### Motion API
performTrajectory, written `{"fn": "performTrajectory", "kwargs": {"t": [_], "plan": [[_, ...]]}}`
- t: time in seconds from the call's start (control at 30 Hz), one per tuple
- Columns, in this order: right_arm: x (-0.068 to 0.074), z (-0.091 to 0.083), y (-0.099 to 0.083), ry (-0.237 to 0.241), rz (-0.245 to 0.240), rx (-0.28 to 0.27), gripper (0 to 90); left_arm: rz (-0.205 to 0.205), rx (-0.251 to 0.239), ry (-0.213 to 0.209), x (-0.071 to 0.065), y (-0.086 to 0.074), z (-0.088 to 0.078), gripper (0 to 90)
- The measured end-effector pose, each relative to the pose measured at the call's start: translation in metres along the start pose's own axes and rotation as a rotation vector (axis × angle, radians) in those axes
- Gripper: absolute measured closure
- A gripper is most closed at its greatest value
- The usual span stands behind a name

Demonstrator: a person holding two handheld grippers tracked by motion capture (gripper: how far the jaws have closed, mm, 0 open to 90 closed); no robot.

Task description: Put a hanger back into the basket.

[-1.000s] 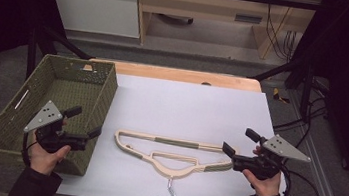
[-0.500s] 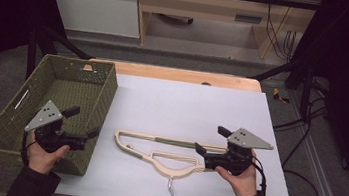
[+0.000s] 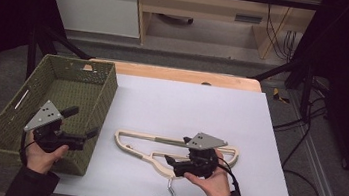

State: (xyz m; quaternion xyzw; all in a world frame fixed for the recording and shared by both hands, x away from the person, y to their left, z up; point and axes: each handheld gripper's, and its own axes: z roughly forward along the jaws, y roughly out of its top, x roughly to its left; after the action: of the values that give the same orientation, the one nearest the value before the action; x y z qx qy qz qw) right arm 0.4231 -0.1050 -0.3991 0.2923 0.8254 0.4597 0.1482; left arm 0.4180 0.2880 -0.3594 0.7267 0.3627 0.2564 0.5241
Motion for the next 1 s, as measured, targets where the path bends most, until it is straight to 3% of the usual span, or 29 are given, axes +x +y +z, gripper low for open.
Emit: {"fn": "performTrajectory", "kwargs": {"t": [0.3, 0.53, 0.97, 1.0], "plan": [[0.007, 0.028, -0.016, 0.081, 0.012, 0.12, 37.2, 0.008, 0.009, 0.0, -0.001, 0.0, 0.001, 3.7], [0.009, 0.043, -0.028, 0.106, 0.006, 0.196, 47.5, 0.011, 0.011, -0.004, -0.002, 0.0, 0.001, 3.8], [0.006, 0.064, -0.043, 0.153, -0.016, 0.286, 63.9, 0.027, 0.035, -0.022, -0.008, -0.001, 0.007, 3.8], [0.005, 0.065, -0.044, 0.157, -0.039, 0.293, 65.2, 0.031, 0.036, -0.022, -0.008, -0.001, 0.008, 3.8]]}}
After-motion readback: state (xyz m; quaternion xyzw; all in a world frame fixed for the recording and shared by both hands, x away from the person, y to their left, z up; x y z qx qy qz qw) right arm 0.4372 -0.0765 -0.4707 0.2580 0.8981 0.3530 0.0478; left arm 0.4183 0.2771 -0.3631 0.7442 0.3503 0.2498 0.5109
